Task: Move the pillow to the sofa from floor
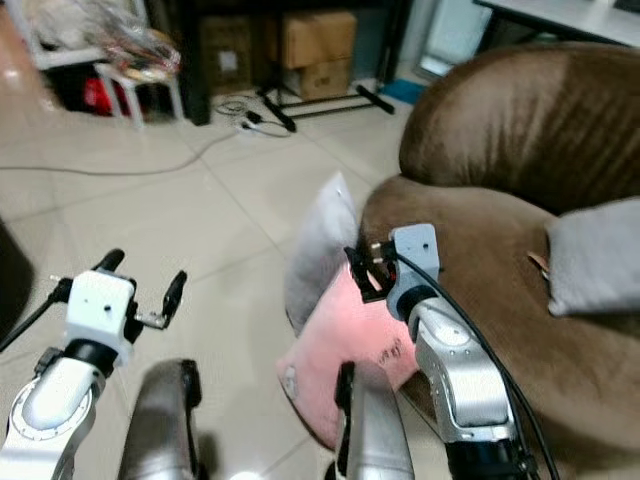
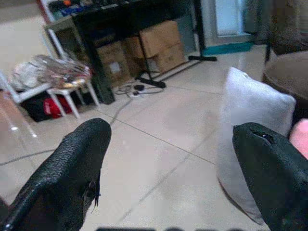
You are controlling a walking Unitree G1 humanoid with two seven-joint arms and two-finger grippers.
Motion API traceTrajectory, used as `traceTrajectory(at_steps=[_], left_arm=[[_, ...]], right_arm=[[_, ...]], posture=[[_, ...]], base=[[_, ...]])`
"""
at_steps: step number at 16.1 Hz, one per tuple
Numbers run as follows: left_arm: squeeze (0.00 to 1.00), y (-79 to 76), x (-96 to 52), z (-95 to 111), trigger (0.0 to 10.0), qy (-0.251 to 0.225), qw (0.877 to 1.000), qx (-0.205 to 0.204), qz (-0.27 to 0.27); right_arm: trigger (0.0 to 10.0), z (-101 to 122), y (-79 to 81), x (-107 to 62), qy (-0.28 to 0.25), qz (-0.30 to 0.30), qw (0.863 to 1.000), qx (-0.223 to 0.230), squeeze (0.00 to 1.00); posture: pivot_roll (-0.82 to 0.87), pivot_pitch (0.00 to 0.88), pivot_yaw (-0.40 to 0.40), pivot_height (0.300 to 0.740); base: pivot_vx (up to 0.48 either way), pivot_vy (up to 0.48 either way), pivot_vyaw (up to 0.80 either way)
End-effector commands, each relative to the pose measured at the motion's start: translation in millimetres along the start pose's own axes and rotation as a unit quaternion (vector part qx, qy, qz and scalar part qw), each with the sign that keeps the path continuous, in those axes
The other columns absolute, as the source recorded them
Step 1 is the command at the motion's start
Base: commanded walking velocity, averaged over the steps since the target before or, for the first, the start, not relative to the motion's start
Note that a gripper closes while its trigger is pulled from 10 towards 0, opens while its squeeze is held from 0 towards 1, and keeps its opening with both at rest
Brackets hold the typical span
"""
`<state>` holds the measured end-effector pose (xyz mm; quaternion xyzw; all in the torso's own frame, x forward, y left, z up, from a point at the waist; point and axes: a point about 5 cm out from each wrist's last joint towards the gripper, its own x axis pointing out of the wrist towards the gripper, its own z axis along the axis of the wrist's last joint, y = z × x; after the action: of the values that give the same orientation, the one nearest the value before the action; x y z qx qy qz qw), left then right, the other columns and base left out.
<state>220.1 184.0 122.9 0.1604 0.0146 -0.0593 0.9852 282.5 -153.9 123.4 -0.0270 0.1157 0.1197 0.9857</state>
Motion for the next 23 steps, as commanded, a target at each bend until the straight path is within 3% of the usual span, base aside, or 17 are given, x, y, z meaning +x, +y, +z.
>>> traceTrajectory(at_steps=[1,5,7,11,13,15,16,17,21,23], left_arm=[[0.00,-2.9,-0.6,1.7,10.0,-0.001,1.000,-0.002,-0.001],[0.00,-2.9,-5.9,0.2,10.0,0.003,1.000,-0.004,0.007],[0.00,-1.1,-7.8,0.4,10.0,0.003,1.000,-0.005,0.012],[0.00,0.4,-9.2,4.1,10.0,-0.002,1.000,-0.006,0.004],[0.00,1.0,-9.3,4.7,10.0,-0.002,1.000,0.004,-0.001],[0.00,-0.3,-7.9,5.5,10.0,0.001,1.000,0.012,-0.022],[0.00,1.3,-7.8,7.5,10.0,0.001,0.999,0.017,-0.035],[0.00,2.2,-7.6,7.9,10.0,0.000,0.999,0.018,-0.040],[0.00,0.2,-4.4,9.5,10.0,-0.003,0.997,0.015,-0.071],[0.00,-4.9,-8.0,9.4,10.0,0.000,0.993,0.001,-0.118]], right_arm=[[10.0,2.5,-2.0,6.1,0.009,0.009,1.000,-0.021,0.00],[10.0,1.5,-1.2,15.1,0.020,0.026,0.999,-0.027,0.00],[10.0,-1.3,0.3,19.8,0.029,0.038,0.997,-0.065,0.00],[10.0,-7.3,9.3,23.7,0.034,0.061,0.996,-0.055,0.00],[10.0,-12.8,7.6,23.3,0.042,0.046,0.998,-0.030,0.00],[10.0,-21.8,6.6,22.1,0.058,0.047,0.996,-0.040,0.00],[10.0,-23.2,2.7,22.4,0.056,0.036,0.997,-0.029,0.11],[10.0,-21.6,0.4,23.5,0.051,0.028,0.998,-0.024,1.00],[10.0,-18.7,-28.4,37.7,0.057,-0.062,0.995,-0.050,1.00],[10.0,-20.2,-44.9,49.7,0.077,-0.105,0.988,-0.079,1.00]], posture=[[-0.05,0.000,-0.089,0.415],[-0.04,0.000,-0.113,0.405],[-0.03,0.000,-0.117,0.405],[-0.02,0.000,-0.095,0.405],[-0.02,0.000,-0.068,0.405],[-0.02,0.000,-0.040,0.405],[-0.04,0.000,0.003,0.405],[-0.05,0.000,0.009,0.405],[-0.06,0.000,0.008,0.405],[-0.05,0.000,-0.008,0.405]], base=[[0.000,0.000,0.00],[0.000,0.000,0.00],[0.000,0.000,0.25],[0.000,0.000,0.73],[0.000,0.000,0.00],[0.000,0.000,0.00],[0.000,0.000,0.00],[0.000,0.000,0.00],[0.000,0.000,0.00],[0.000,0.000,0.00]])
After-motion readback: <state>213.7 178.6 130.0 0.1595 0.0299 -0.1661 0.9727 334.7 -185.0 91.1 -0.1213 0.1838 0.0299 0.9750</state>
